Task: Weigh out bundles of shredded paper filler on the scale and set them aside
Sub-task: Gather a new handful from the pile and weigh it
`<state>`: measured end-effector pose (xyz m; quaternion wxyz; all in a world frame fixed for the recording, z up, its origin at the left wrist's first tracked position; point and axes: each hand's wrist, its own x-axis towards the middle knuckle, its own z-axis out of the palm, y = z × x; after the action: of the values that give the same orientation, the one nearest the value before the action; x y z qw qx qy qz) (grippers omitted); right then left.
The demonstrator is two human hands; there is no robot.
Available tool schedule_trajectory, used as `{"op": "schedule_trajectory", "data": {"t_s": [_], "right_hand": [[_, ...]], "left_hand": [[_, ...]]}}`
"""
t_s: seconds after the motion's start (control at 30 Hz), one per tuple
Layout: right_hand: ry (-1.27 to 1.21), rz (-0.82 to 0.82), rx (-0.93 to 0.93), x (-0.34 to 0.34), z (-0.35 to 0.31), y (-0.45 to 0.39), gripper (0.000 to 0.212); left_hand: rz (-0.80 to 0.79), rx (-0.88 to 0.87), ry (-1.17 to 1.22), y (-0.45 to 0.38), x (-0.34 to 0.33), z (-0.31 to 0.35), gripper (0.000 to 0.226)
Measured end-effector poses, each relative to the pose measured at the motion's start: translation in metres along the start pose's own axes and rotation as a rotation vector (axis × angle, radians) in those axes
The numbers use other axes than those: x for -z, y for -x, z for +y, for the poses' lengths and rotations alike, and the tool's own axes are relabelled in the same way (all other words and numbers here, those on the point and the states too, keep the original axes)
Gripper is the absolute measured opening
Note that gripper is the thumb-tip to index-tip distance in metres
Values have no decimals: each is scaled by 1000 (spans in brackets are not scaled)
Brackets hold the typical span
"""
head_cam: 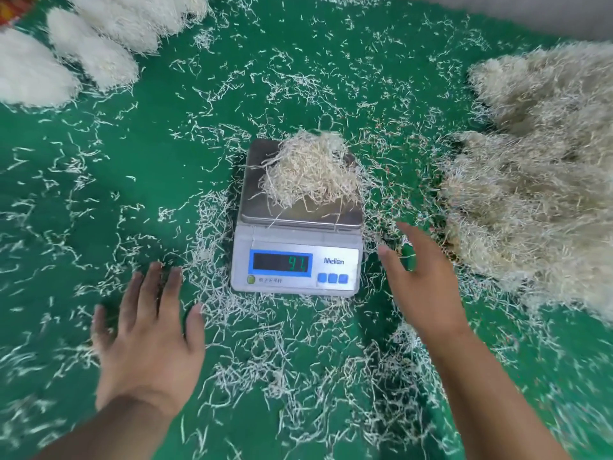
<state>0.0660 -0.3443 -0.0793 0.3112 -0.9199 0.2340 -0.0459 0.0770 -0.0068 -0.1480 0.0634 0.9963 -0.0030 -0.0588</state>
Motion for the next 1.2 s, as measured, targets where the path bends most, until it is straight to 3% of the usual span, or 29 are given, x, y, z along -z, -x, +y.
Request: {"op": "schedule_trajectory", "data": {"t_s": [0.13,0.3,0.43,0.5,0.63,0.7,0.83,0.93,1.03,1.13,1.2], "right_hand": [[52,32,63,-18,21,69,45],[176,-181,147,-55,5,118,86],[146,-198,201,-76,-19,121,97],[160,-204,236,-87,-32,121,87],[91,-228,285,-100,-51,118,11],[17,-237,254,-94,-51,116,9],[-276,-21,48,-47,-28,93,26],[-443,212,-97,9,-23,52,18],[-575,346,-23,60,-49,4,12],[-595,404,151,85,-90,-34,6],[-588,409,277,86,-115,-53,10]], "left_hand": [[6,4,-1,1,-2,0,70],[15,6,-20,1,0,1,67],[35,3,-13,1,-1,2,66],[37,5,-4,0,-2,1,66],[51,14,13,0,-3,1,67],[52,11,7,1,-3,1,66],[76,6,-19,-2,-1,3,67],[194,18,22,-5,-2,10,67],[350,-8,96,-7,-11,11,66],[387,-111,137,-3,-7,11,64],[328,-141,164,-1,-3,15,62]]}}
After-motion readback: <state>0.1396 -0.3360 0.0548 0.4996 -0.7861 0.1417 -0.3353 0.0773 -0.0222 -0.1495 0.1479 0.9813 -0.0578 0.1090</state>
